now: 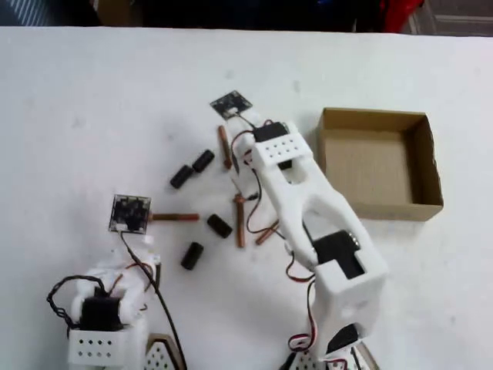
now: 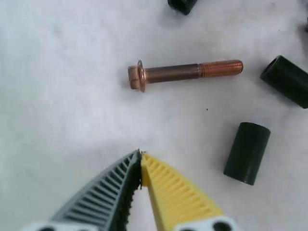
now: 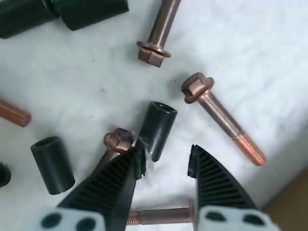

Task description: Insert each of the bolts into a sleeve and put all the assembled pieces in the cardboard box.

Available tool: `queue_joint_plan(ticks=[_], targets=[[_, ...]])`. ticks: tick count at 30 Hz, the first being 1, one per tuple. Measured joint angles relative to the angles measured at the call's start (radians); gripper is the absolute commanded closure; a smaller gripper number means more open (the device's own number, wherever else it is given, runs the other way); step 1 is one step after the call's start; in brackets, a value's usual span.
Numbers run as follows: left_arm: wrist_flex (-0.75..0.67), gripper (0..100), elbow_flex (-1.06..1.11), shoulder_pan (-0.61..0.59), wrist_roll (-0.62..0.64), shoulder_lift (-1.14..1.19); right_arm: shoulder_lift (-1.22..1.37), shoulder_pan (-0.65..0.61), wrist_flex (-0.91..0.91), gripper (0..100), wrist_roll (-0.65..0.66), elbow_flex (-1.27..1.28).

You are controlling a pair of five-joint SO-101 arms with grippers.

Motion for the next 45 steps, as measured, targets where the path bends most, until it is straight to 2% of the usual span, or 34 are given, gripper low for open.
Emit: queue_joint_plan(ticks=[34,45], targets=[[0.000,98,0.000,0.000,0.000,0.000,0.048,-0.020,-0.008,85.7,-0.005,-0.018],[0.000,98,0.000,0.000,0.000,0.000,0.075,-0.055,-0.094,85.7,-0.058,-0.018]])
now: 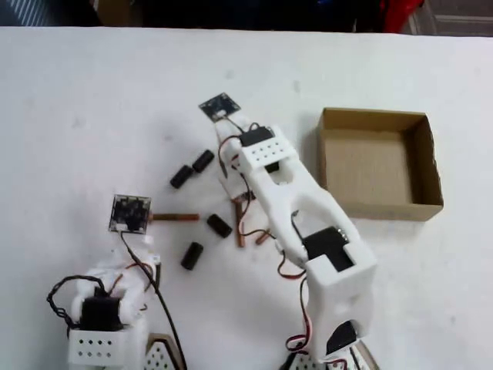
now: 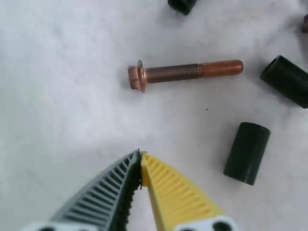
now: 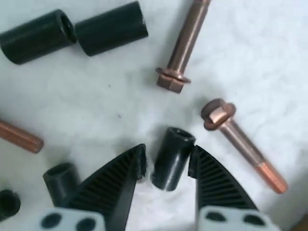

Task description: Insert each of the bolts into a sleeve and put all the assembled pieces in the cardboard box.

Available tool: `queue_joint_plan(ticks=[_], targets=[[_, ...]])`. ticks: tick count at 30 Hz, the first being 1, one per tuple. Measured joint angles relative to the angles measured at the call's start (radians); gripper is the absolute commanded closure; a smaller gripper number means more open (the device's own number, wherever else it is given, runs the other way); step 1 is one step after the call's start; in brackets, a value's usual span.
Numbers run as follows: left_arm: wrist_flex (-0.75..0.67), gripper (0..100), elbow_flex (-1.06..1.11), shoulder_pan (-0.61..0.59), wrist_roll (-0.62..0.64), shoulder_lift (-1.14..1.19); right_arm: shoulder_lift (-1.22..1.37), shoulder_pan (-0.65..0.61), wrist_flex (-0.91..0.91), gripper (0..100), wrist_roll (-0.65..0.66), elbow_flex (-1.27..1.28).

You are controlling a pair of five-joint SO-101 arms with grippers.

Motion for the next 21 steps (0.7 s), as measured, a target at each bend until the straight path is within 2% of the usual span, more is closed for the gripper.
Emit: queue_joint_plan(ticks=[5,21], targets=[[0.000,98,0.000,0.000,0.000,0.000,0.097,0.012,-0.021,85.7,0.000,-0.051],[0.000,98,0.000,0.000,0.000,0.000,0.133,0.029,0.152,85.7,0.000,-0.201]])
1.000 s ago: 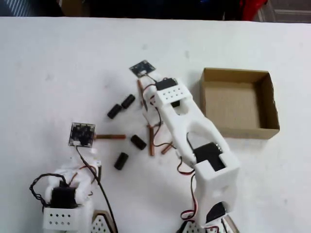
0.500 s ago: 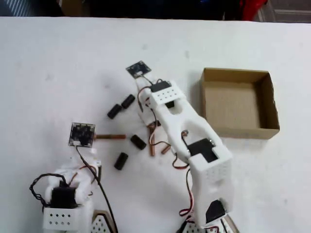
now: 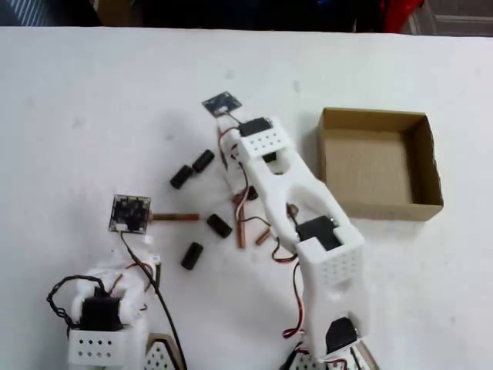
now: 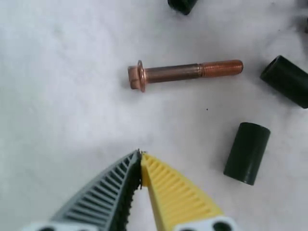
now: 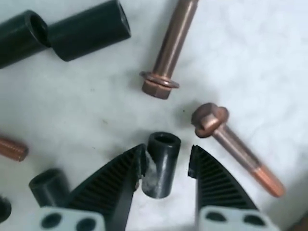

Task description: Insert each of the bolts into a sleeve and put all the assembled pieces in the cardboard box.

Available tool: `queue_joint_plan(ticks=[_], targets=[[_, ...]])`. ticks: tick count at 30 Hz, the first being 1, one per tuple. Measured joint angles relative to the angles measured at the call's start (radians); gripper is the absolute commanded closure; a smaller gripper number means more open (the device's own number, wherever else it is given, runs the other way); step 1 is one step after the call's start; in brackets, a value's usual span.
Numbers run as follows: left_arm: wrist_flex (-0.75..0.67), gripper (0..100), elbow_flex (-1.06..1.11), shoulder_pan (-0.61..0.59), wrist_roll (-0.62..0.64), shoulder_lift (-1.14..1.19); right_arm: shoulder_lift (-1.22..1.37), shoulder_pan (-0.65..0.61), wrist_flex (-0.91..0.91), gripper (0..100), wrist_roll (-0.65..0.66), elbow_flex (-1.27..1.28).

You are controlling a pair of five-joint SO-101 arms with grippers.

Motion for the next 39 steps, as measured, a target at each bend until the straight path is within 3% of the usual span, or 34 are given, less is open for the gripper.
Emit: queue_joint_plan(ticks=[13,19,31,39], targets=[[0.000,98,0.000,0.000,0.000,0.000,0.069,0.020,0.005,86.5,0.000,-0.026],[0.000,98,0.000,0.000,0.000,0.000,0.072,0.031,0.000,98.6,0.000,-0.028],[0.000,98,0.000,0.000,0.000,0.000,0.064,0.034,0.025,98.2,0.000,-0.032],[0.000,98,0.000,0.000,0.000,0.000,-0.117,0.029,0.160,98.2,0.000,-0.028]])
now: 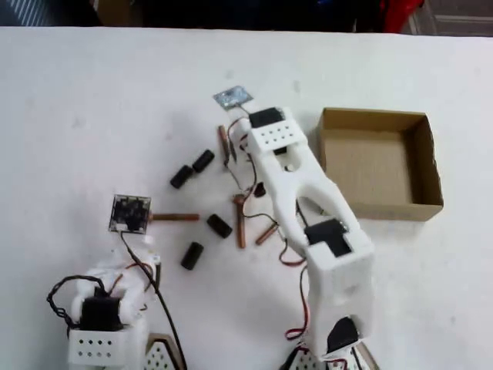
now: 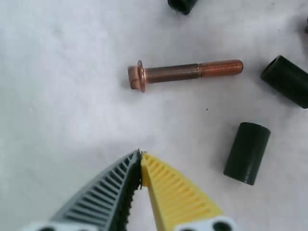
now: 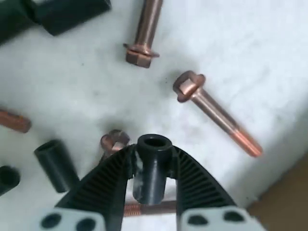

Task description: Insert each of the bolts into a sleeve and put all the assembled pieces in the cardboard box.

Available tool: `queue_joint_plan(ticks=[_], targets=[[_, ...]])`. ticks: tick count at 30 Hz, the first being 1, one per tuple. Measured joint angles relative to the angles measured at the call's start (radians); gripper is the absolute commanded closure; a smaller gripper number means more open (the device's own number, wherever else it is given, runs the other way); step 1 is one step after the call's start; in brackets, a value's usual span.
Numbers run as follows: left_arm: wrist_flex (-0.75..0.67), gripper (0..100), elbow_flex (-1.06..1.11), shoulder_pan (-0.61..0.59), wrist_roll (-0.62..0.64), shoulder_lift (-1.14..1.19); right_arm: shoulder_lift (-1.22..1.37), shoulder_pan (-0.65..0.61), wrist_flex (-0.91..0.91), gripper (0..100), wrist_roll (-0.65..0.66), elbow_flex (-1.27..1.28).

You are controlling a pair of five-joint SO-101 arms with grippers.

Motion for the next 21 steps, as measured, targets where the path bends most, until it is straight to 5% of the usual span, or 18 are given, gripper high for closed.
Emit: queue_joint_plan(ticks=[21], targets=[[0.000,98,0.000,0.000,0.000,0.000,-0.772,-0.061,0.278,98.1,0.103,0.175]])
